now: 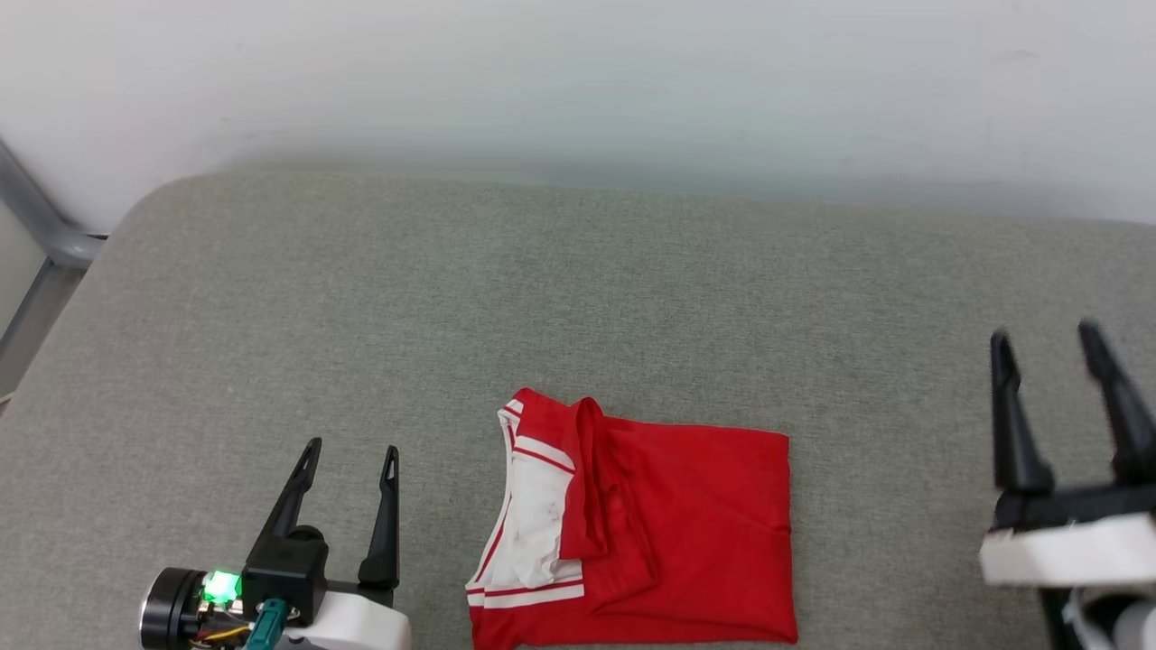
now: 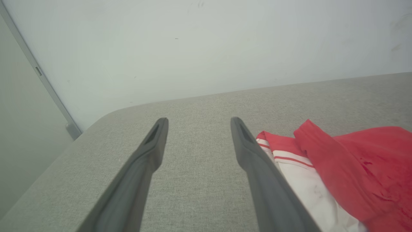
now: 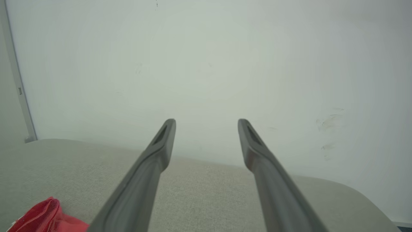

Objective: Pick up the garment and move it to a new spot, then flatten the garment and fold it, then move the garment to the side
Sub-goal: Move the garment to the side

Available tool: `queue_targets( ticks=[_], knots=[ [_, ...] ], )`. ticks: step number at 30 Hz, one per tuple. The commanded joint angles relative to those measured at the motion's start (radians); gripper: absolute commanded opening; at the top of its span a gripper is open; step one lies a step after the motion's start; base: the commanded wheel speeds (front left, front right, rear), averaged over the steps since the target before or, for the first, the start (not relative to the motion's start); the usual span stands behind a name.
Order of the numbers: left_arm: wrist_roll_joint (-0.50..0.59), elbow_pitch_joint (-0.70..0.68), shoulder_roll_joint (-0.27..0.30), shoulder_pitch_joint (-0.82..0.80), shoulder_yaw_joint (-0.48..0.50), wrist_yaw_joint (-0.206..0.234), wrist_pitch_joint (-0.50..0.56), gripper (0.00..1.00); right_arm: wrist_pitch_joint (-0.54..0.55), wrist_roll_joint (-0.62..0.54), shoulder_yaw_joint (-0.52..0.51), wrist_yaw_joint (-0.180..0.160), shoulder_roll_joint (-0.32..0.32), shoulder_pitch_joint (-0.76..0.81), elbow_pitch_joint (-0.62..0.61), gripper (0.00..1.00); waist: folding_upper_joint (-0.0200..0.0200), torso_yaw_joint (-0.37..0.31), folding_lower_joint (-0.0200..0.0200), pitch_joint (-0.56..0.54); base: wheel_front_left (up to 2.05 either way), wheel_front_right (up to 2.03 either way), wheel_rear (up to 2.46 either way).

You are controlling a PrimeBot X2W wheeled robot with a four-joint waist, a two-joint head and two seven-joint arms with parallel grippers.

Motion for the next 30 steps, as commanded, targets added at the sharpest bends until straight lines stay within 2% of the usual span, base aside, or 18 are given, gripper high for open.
queue_targets(
  ticks=[1,2,4,11,18,23,30],
  knots=[
    [0.002,-0.001,-0.002,-0.016,-0.002,-0.001,-0.004,1.00,0.051,0.016,0.015,-0.001,-0.031,-0.058,-0.025,1.00,0.0000,0.009,0.0000,0.005,0.00,0.00,0.00],
    [0.002,-0.001,-0.002,-0.016,-0.002,-0.001,-0.004,1.00,0.051,0.016,0.015,-0.001,-0.031,-0.058,-0.025,1.00,0.0000,0.009,0.0000,0.005,0.00,0.00,0.00],
    [0.001,-0.002,-0.003,-0.017,-0.003,-0.003,-0.004,1.00,0.153,0.048,0.051,-0.001,-0.059,-0.091,-0.035,1.00,0.0000,0.016,0.0000,0.009,0.00,0.00,0.00],
    [-0.002,-0.003,-0.009,-0.035,-0.002,-0.006,-0.004,1.00,0.673,0.306,0.217,-0.001,-0.209,-0.194,-0.082,1.00,0.0000,0.041,0.0000,0.033,0.00,0.00,0.00],
    [-0.002,-0.004,-0.019,-0.051,-0.007,-0.007,-0.004,1.00,1.058,0.529,0.277,-0.001,-0.275,-0.184,-0.055,1.00,0.0000,0.063,0.0000,0.061,0.00,0.00,0.00],
    [-0.005,0.000,-0.028,-0.071,-0.010,-0.008,-0.004,1.00,1.181,0.608,0.265,-0.001,-0.279,-0.157,0.002,1.00,0.0000,0.091,0.0000,0.085,0.00,0.00,0.00],
    [-0.008,-0.001,-0.044,-0.103,-0.016,-0.017,-0.004,1.00,1.202,0.653,0.259,-0.001,-0.257,-0.167,0.092,1.00,0.0000,0.130,0.0000,0.134,0.00,0.00,0.00]
  ],
)
